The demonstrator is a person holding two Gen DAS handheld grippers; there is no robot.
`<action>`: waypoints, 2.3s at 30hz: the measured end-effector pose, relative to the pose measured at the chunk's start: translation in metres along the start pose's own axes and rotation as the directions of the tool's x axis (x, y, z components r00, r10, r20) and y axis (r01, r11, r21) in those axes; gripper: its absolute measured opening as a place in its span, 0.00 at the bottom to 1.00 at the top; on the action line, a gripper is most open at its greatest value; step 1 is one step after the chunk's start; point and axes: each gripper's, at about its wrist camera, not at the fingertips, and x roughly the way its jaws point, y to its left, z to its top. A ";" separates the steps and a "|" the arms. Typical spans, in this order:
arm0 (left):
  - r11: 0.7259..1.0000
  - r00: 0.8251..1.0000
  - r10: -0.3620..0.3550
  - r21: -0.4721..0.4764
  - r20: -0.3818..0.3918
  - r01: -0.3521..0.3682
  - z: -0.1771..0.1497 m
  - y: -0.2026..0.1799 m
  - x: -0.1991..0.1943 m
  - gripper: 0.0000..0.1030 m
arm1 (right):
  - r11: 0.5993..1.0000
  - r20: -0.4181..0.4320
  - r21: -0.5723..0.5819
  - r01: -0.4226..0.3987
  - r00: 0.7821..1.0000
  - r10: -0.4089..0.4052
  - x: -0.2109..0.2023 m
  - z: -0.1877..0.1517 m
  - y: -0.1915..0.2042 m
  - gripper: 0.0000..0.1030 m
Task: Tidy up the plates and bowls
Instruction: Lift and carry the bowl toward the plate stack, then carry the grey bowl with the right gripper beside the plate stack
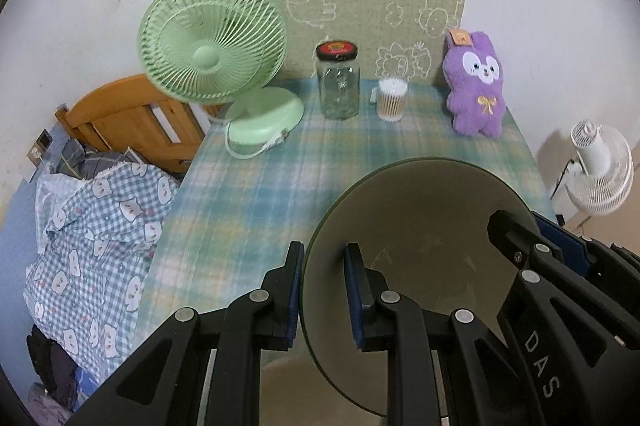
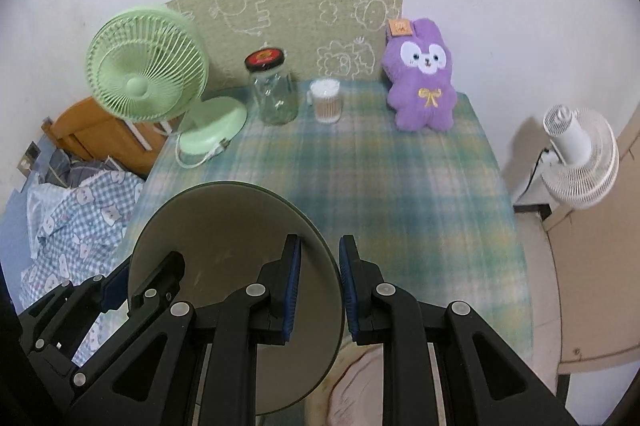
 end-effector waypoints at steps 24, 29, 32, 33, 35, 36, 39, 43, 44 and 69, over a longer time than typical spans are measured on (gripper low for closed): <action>0.994 0.991 -0.056 0.084 -0.122 0.067 -0.103 0.059 0.022 0.18 | 0.995 -0.123 0.075 0.068 0.991 -0.059 0.014 -0.118 0.060 0.23; 0.992 0.989 -0.059 0.099 -0.133 0.073 -0.112 0.060 0.032 0.18 | 0.994 -0.145 0.074 0.075 0.987 -0.064 0.026 -0.129 0.060 0.23; 0.992 0.989 -0.064 0.101 -0.136 0.078 -0.114 0.063 0.035 0.18 | 0.994 -0.151 0.076 0.079 0.986 -0.067 0.030 -0.132 0.060 0.23; 0.992 0.988 -0.066 0.102 -0.140 0.080 -0.115 0.064 0.037 0.18 | 0.994 -0.153 0.076 0.082 0.986 -0.070 0.032 -0.132 0.061 0.23; 0.991 0.987 -0.065 0.105 -0.146 0.081 -0.115 0.065 0.042 0.18 | 0.994 -0.161 0.076 0.084 0.984 -0.071 0.037 -0.133 0.062 0.23; 0.991 0.987 -0.064 0.108 -0.148 0.080 -0.117 0.065 0.044 0.18 | 0.994 -0.165 0.076 0.083 0.984 -0.070 0.038 -0.134 0.062 0.23; 0.990 0.987 -0.069 0.110 -0.147 0.085 -0.117 0.067 0.047 0.18 | 0.993 -0.165 0.073 0.087 0.983 -0.074 0.042 -0.135 0.063 0.23; 0.989 0.989 -0.070 0.123 -0.134 0.086 -0.118 0.065 0.047 0.18 | 0.995 -0.160 0.071 0.073 0.985 -0.061 0.044 -0.135 0.063 0.26; 0.987 0.989 -0.074 0.131 -0.130 0.092 -0.118 0.065 0.047 0.20 | 0.995 -0.159 0.067 0.070 0.986 -0.059 0.044 -0.136 0.063 0.26; 0.958 0.967 -0.193 0.180 -0.165 0.222 -0.130 0.072 0.054 0.72 | 0.989 -0.189 0.144 0.018 0.982 0.010 0.043 -0.157 0.046 0.68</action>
